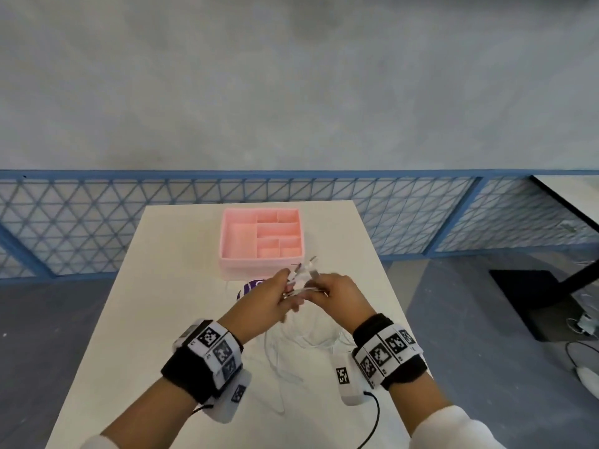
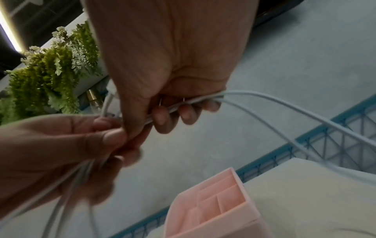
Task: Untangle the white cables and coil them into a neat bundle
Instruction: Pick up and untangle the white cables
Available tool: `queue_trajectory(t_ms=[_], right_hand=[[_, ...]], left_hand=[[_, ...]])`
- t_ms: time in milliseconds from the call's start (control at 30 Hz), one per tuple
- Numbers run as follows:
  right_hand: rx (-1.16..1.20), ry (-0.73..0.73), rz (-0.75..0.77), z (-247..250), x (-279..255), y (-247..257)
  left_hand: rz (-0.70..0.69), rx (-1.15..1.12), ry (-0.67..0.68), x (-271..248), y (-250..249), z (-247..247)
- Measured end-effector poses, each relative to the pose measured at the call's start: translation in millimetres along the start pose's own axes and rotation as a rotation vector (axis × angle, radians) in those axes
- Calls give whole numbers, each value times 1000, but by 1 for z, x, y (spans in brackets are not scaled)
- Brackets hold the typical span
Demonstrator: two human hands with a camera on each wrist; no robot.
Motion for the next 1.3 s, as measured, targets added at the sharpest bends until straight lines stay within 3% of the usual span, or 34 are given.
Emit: queue_trajectory(t_ms=[100, 167, 200, 267, 333, 433, 467, 500, 567, 633, 700, 833, 933, 1000, 1067, 1133, 1200, 1300], right_hand=[[-12, 175, -134, 10, -3, -27], [-244, 273, -175, 17, -7, -60], [-319, 290, -217, 23, -8, -79], [-389, 264, -281, 39, -5, -100], [-525, 73, -211, 66, 10, -102], [-677, -617, 62, 122, 34, -72], [-676, -746, 131, 132, 35, -60], [-650, -781, 189, 135, 37, -52], [-392, -591, 156, 117, 43, -60], [-73, -272, -124, 80, 35, -77], [32, -169, -217, 50, 17, -84], [73, -122, -173, 12, -4, -77], [-4, -25, -146, -7, -8, -65], [12, 27, -91, -14, -9, -49], [221, 41, -105, -14, -9, -37], [326, 30, -125, -7, -6, -35], [293, 100, -115, 4, -8, -38], [80, 282, -87, 12, -14, -53]], left_hand=[[32, -93, -104, 7, 18, 25], [85, -128, -327, 5, 36, 66], [128, -149, -438, 2, 48, 89], [226, -135, -527, -5, 76, 119], [282, -42, -548, -11, 92, 126], [271, -36, -686, -9, 83, 117], [270, -56, -743, -8, 80, 116], [279, -69, -793, -8, 78, 116], [367, -46, -862, -12, 88, 119], [541, 36, -848, -18, 108, 120], [609, 123, -770, -21, 118, 115], [342, 250, -728, -11, 84, 92], [101, 75, -471, -5, 28, 41], [-29, 73, -266, -1, 1, 4], [-44, 88, -75, 4, -6, -25], [1, -19, 26, 9, -6, -35], [56, -255, 22, 14, -4, -31], [128, -438, -142, 27, 5, 0]])
Point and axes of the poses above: each hand's wrist, its own x-axis towards the middle knuckle, its own z-axis out of the back of the hand, y = z × x, the point moved 4 cm from there along x, towards the middle knuckle, and after that the axes turned 10 degrees about -y, right-handed, at the moved point
